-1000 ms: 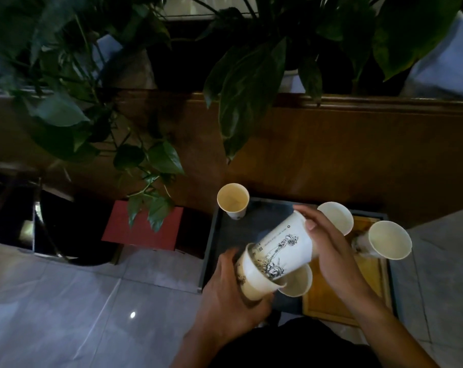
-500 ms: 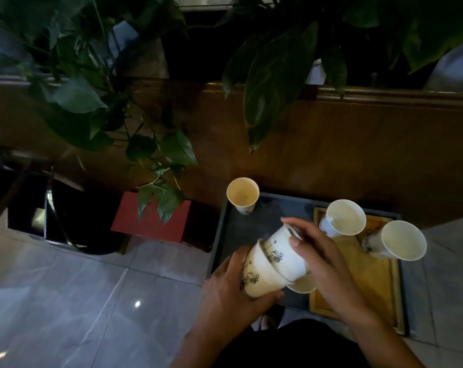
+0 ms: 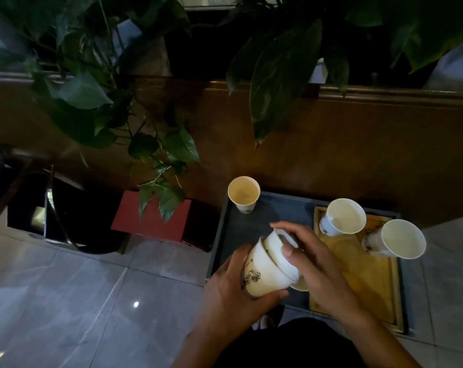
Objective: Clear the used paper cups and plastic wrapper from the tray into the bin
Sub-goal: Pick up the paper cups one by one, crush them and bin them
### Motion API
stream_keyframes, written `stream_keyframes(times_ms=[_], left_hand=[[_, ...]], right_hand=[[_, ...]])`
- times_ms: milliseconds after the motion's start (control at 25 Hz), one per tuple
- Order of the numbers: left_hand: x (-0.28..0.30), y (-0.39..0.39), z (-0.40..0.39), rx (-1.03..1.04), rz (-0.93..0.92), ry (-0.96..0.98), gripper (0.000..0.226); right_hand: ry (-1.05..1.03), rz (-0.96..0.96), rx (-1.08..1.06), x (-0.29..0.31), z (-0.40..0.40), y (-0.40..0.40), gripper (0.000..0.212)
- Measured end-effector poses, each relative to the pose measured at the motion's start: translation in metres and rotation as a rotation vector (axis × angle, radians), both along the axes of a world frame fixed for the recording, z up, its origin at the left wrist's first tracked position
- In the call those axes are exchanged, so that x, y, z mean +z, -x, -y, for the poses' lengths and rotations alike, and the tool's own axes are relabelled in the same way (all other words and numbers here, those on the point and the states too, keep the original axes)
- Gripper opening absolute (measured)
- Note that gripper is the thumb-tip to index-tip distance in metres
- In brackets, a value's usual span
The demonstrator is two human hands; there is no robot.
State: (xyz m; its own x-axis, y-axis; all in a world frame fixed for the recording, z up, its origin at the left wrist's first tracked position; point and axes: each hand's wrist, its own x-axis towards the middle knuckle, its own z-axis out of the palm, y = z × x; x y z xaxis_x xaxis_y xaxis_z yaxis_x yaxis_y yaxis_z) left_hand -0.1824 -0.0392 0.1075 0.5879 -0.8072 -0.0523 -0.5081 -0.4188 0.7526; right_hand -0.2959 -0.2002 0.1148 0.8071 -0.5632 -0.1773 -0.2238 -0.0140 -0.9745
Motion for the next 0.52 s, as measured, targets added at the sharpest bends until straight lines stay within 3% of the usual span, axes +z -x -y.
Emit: stream_keyframes(times_ms=[320,520], left_hand=[[-0.003,0.004,-0.001,0.021,-0.071,0.033,0.087],[-0.011,0.003,-0.007,0.036,-0.177,0.028,0.092]], right_hand=[[0.042,-0.057,0.073,0.002,-0.014,-0.001,0.045],[0.096,-0.076,0.25,0.004,-0.01,-0.005,0.05]])
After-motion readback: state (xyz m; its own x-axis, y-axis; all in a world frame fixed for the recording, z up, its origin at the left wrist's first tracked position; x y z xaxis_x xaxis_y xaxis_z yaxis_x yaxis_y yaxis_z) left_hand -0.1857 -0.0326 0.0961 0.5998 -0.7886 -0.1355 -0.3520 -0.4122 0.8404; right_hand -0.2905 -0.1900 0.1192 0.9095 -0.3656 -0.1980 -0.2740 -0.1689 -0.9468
